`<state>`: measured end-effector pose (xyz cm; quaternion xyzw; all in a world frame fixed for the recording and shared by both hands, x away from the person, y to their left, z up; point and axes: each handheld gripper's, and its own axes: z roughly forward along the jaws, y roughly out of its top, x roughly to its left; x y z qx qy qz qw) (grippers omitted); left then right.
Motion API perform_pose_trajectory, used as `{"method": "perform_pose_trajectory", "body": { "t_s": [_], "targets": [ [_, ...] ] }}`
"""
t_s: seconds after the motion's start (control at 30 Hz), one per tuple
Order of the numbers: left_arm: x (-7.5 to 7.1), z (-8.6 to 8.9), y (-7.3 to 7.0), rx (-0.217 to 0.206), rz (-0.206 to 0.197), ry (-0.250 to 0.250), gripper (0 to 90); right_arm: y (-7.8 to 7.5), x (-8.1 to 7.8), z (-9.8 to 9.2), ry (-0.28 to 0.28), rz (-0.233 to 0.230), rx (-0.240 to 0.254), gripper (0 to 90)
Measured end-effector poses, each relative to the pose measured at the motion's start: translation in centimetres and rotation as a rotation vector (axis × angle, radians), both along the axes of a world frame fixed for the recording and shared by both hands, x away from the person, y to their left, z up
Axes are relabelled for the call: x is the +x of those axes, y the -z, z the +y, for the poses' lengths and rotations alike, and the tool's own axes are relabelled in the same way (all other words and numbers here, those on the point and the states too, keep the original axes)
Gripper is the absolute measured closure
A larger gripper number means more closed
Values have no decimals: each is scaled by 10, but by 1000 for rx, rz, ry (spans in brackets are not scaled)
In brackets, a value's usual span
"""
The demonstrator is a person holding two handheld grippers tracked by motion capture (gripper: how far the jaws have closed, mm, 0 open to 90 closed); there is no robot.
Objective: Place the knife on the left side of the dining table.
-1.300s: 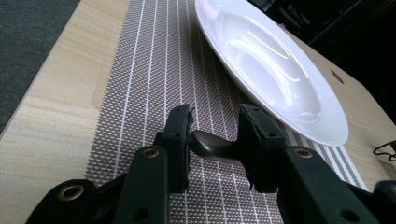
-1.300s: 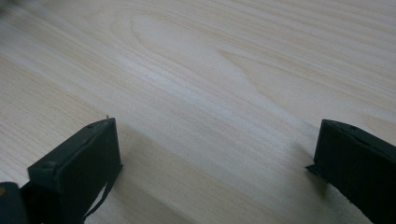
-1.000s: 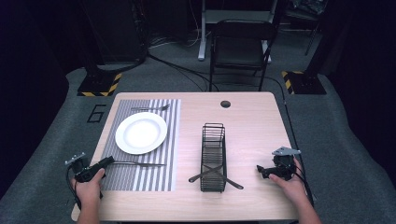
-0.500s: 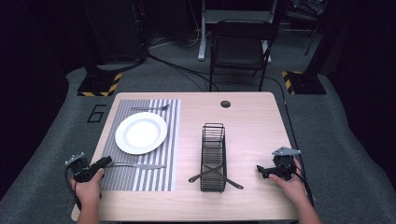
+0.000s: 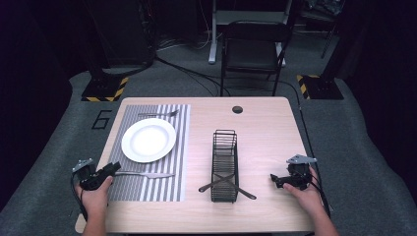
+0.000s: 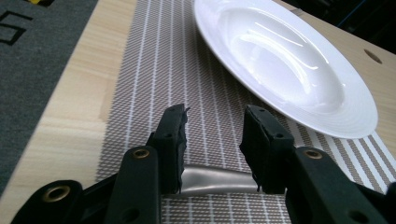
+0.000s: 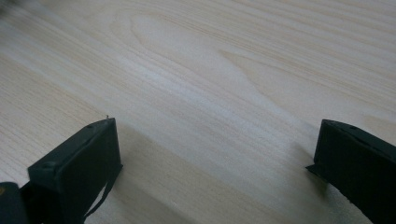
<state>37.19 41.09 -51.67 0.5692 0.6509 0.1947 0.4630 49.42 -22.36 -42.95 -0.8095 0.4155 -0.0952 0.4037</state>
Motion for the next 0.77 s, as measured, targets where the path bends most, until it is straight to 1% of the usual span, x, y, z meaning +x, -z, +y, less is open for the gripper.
{"method": "perform_pose_trajectory", "body": {
  "t_s": [0.03,0.07,0.1,0.13,0.17,0.2,0.27,0.37,0.43,0.57,0.6,0.67,0.73,0.77],
  "targets": [
    [0,-2,-2,7,-12,9,589,0,0,0,0,0,0,0],
    [-1,-6,-5,20,-13,23,586,0,0,0,0,0,0,0],
    [0,-9,-7,33,-23,35,580,0,0,0,0,0,0,0],
    [-1,-13,-10,39,-26,45,580,0,0,0,0,0,0,0],
    [-1,-18,-14,47,-42,63,578,0,0,0,0,0,0,0],
    [-1,-20,-15,53,-47,74,572,0,0,0,0,0,0,0],
    [-2,-29,-22,72,-64,103,568,0,0,0,-1,0,0,0],
    [-2,-40,-27,104,-79,139,561,0,0,0,-1,0,0,0],
    [-1,-47,-30,114,-75,173,556,0,0,0,0,0,0,0],
    [0,-59,-31,134,-67,217,535,0,0,0,-1,0,0,0],
    [1,-61,-31,130,-75,218,528,0,0,0,-1,0,0,0],
    [1,-66,-31,125,-74,234,514,0,0,0,0,0,0,0],
    [1,-68,-32,132,-61,255,503,0,0,0,0,-1,0,0],
    [1,-69,-31,129,-74,246,497,0,0,0,0,0,-1,0]
  ]
}}
